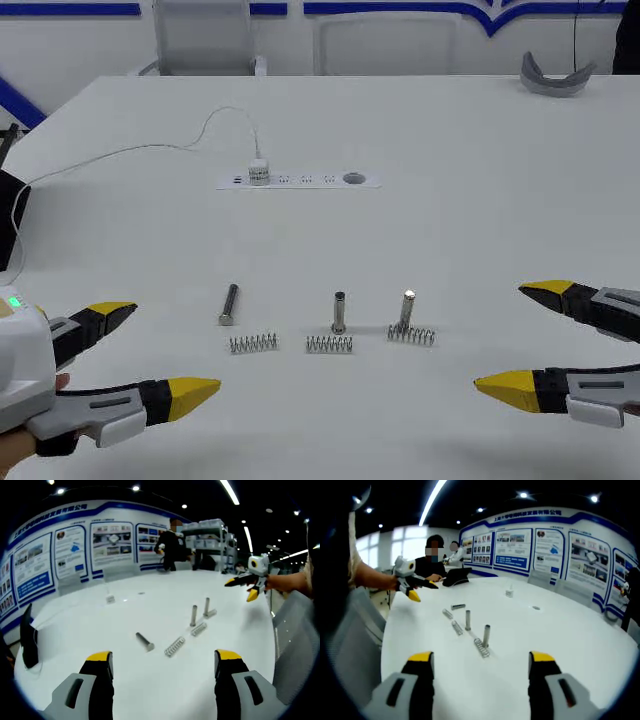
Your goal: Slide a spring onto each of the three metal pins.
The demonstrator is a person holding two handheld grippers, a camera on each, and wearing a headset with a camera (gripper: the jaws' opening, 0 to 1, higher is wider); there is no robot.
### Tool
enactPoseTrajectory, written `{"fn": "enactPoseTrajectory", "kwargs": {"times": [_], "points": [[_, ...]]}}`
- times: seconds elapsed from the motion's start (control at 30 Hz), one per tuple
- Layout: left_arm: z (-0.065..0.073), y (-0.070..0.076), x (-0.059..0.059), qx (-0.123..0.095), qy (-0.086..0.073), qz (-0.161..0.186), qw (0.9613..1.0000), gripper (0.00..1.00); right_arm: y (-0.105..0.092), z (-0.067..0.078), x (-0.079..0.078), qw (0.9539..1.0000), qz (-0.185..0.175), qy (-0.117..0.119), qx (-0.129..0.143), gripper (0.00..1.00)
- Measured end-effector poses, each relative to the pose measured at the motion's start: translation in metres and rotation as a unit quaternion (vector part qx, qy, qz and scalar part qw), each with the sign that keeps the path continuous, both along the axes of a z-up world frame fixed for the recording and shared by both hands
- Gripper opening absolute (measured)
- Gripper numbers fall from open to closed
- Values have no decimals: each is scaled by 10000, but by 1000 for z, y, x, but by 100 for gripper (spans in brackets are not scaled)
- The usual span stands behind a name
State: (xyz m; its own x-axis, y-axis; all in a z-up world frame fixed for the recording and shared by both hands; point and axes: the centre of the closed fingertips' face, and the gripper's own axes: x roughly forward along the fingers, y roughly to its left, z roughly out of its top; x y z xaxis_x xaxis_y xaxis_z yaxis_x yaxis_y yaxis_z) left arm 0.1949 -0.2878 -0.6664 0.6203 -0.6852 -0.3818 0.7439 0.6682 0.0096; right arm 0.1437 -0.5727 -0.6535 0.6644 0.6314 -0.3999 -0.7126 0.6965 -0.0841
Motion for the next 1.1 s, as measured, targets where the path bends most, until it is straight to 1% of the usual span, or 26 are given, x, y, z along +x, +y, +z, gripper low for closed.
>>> {"fn": "enactPoseTrajectory", "kwargs": {"times": [0.1, 0.23, 0.4, 0.63, 0.77, 0.87, 0.93, 1.0, 1.1], "points": [[0, 0, 8, 30, 25, 49, 10000, 82, -1, 0, 0, 10000, -13, 3, -7, 79], [2, -2, 16, -2, 63, 89, 9999, 80, -1, 0, 0, 10000, -21, 4, -6, 79], [0, -8, 27, 89, 91, 104, 9999, 77, -3, -2, 0, 10000, -35, 23, -9, 79], [-5, -17, 43, 312, 137, 142, 9993, 69, -3, -2, -1, 10000, -48, 38, -7, 79], [-7, -23, 54, 359, 189, 230, 9989, 64, -5, -3, -1, 10000, -63, 56, -10, 79], [-10, -26, 60, 408, 217, 265, 9986, 62, -5, -4, -1, 9999, -75, 67, -16, 78], [-13, -27, 65, 455, 284, 296, 9981, 61, -6, -4, -1, 9999, -85, 66, -31, 78], [-15, -28, 68, 452, 347, 337, 9978, 60, -6, -5, -1, 9999, -85, 62, -46, 78], [-18, -30, 76, 461, 437, 460, 9969, 57, -5, -6, -1, 9999, -77, 81, -59, 78]]}}
